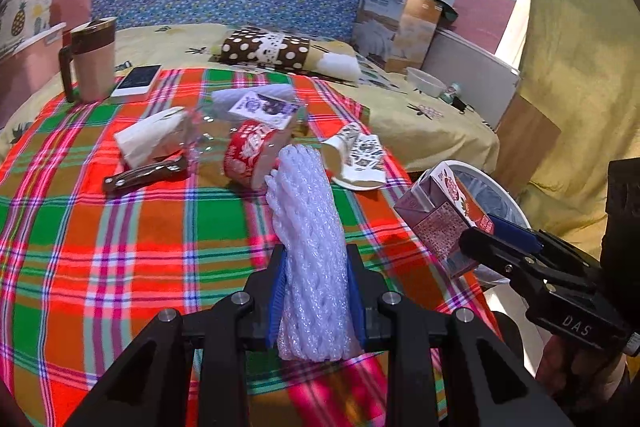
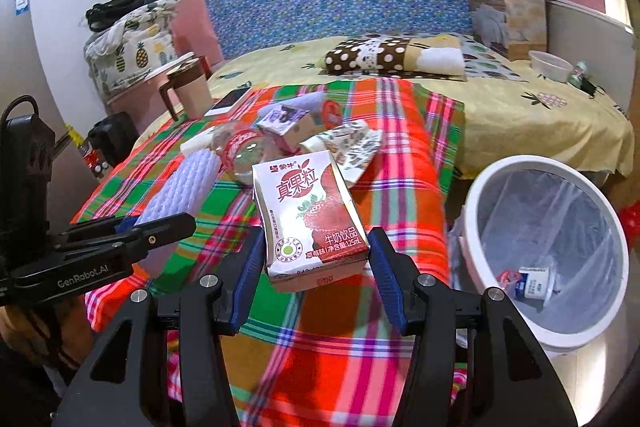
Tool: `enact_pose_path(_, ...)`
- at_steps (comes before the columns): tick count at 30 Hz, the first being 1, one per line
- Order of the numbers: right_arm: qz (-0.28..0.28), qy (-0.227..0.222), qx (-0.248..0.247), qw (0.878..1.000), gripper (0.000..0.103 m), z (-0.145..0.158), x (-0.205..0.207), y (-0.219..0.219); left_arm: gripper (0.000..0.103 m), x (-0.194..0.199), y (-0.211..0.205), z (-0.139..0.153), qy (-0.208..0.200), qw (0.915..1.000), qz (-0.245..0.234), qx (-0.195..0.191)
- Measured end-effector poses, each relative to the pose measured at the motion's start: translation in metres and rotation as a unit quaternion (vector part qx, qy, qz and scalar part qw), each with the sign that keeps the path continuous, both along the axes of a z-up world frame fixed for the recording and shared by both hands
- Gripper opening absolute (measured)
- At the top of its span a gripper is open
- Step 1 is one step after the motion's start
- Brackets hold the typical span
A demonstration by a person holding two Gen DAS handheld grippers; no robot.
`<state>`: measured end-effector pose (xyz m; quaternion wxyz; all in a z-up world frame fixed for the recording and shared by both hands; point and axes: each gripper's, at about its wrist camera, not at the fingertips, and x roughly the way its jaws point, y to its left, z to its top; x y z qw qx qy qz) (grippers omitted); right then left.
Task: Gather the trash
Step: 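Carry the foam net and milk carton over the trash bin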
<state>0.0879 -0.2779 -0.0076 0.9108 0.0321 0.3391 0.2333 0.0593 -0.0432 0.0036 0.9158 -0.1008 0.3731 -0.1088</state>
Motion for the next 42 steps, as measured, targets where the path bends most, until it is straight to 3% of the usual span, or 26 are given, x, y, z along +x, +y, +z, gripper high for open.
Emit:
enact_pose_path(22, -0.1, 0.001, 0.01, 0.995, 0.054, -0.006, 0.003, -0.077, 0.028, 0.033, -0.082, 0.011, -0.011, 0.9963, -0.085, 0.01)
enact_pose_path(42, -0.205, 0.037, -0.004, 0.978, 0.054, -0.024, 0.003, -0.139, 0.028, 0.076, -0.19, -0.002, -0.002, 0.9798, -0.2, 0.005)
